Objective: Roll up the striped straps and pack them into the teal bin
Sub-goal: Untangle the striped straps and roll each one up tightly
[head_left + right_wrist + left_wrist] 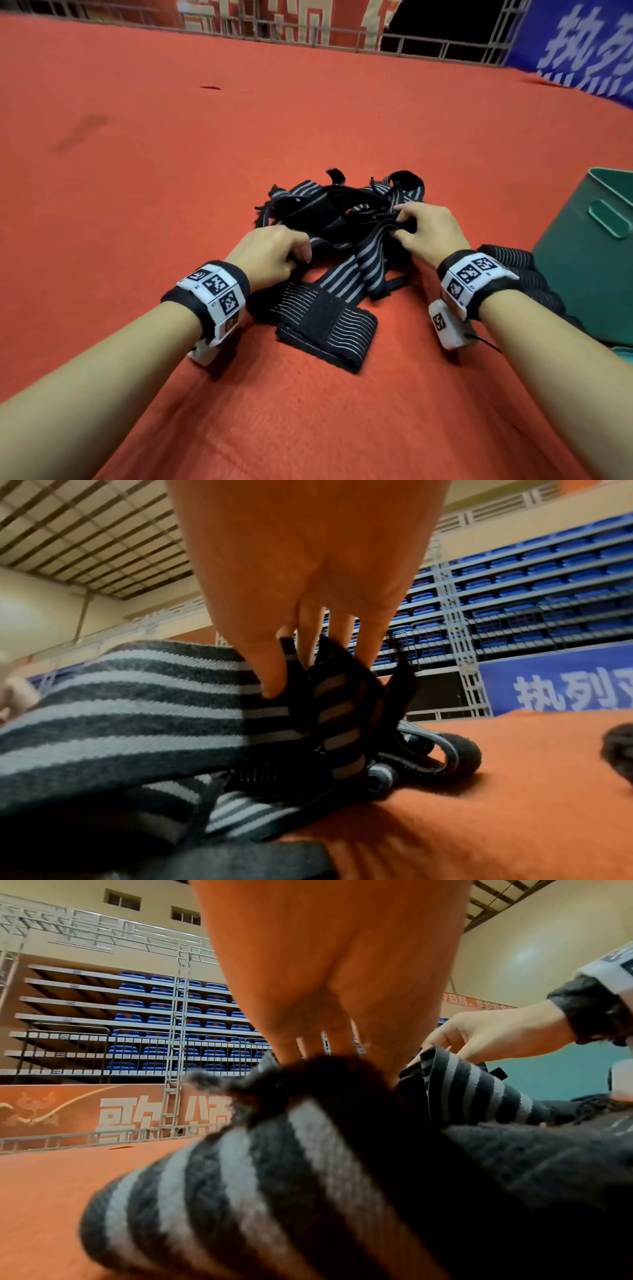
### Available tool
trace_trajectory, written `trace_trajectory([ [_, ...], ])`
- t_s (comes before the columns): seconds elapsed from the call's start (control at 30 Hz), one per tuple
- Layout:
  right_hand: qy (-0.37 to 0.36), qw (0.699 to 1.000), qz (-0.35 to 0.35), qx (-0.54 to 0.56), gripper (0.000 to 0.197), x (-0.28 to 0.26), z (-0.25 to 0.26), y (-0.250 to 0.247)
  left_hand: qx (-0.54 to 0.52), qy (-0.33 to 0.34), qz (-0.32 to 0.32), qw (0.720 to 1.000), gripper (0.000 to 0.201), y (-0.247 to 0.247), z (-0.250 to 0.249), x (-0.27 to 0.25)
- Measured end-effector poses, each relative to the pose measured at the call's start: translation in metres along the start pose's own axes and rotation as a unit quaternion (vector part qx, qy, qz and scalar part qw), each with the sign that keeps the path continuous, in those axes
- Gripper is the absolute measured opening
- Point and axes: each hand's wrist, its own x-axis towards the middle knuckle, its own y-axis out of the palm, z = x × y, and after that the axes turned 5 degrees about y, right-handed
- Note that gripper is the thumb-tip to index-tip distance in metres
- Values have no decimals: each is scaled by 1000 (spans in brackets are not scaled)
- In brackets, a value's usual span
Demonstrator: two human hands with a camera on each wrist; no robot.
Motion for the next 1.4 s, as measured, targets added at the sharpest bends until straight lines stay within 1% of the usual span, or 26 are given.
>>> trace_trajectory([
  [0.07, 22, 999, -21, 37, 21, 0, -1, -2, -44, 27, 50, 997, 36, -2, -5, -6],
  [0.13, 27, 998, -11, 55, 30, -1, -1, -1, -47, 50, 111, 991, 35, 0, -12, -15],
  [0.2, 4, 998, 38, 44, 37, -6, 3, 2, -71, 41, 108, 991, 29, 4, -11, -20],
  [0.23, -11, 997, 70, 30, 37, -9, 7, 3, -116, 28, 79, 990, 27, 3, -10, -23],
  [0.3, -25, 991, 134, 12, 35, -13, 15, 5, -162, 25, -45, 985, 26, -1, -7, -25],
  [0.37, -22, 987, 158, 22, 32, -16, 24, 6, -102, 11, -186, 977, 30, -7, -2, -24],
  [0.4, -22, 989, 144, 26, 31, -17, 30, 6, -63, -35, -220, 973, 39, -8, 3, -22],
  [0.43, -22, 993, 116, 25, 32, -17, 34, 6, -45, -113, -211, 970, 54, -8, 10, -20],
  [0.5, -31, 998, 46, 22, 43, -17, 42, 10, -102, -281, -88, 950, 95, -6, 26, -19],
  [0.53, -35, 999, 30, 25, 55, -15, 45, 14, -165, -329, -26, 929, 101, -3, 32, -19],
  [0.57, -36, 998, 38, 35, 71, -13, 49, 18, -229, -338, 20, 912, 94, 0, 35, -20],
  [0.6, -29, 996, 73, 52, 89, -10, 52, 23, -265, -317, 43, 910, 82, 3, 36, -21],
  [0.63, -12, 990, 126, 63, 102, -8, 55, 28, -267, -282, 49, 920, 74, 4, 34, -22],
  [0.67, 5, 982, 178, 57, 108, -6, 57, 34, -256, -245, 53, 934, 74, 6, 31, -24],
  [0.73, 11, 974, 227, -17, 100, -7, 58, 44, -222, -174, 87, 955, 79, 10, 20, -26],
  [0.8, -17, 973, 210, -93, 75, -10, 59, 49, -184, -124, 133, 966, 79, 12, 10, -28],
  [0.87, -54, 973, 189, -118, 48, -11, 61, 46, -102, -93, 174, 975, 77, 10, -3, -29],
  [0.93, -86, 974, 186, -94, 43, -12, 61, 41, -40, -61, 188, 979, 75, 9, -16, -26],
  [1.0, -84, 977, 193, -18, 40, -13, 56, 36, -23, -63, 173, 983, 71, 5, -26, -23],
  [1.03, -71, 982, 175, 31, 37, -12, 52, 31, -15, -79, 156, 984, 66, 1, -30, -21],
  [1.13, 2, 996, 17, 93, 29, 4, 16, 20, 7, -150, 56, 987, 39, -16, -38, -6],
  [1.17, 33, 996, -16, 77, 37, 11, 1, 17, 3, -164, 14, 986, 32, -23, -41, -1],
  [1.2, 67, 997, -19, 40, 56, 19, -14, 17, -4, -169, -25, 985, 27, -29, -44, 5],
  [1.27, 158, 986, 57, -8, 95, 28, -40, 23, -29, -153, -70, 985, 25, -35, -49, 17],
  [1.33, 231, 965, 124, 20, 119, 34, -59, 37, -72, -122, -63, 988, 36, -34, -52, 30],
  [1.4, 261, 954, 138, 46, 125, 41, -66, 43, -92, -100, -31, 990, 47, -27, -56, 44],
])
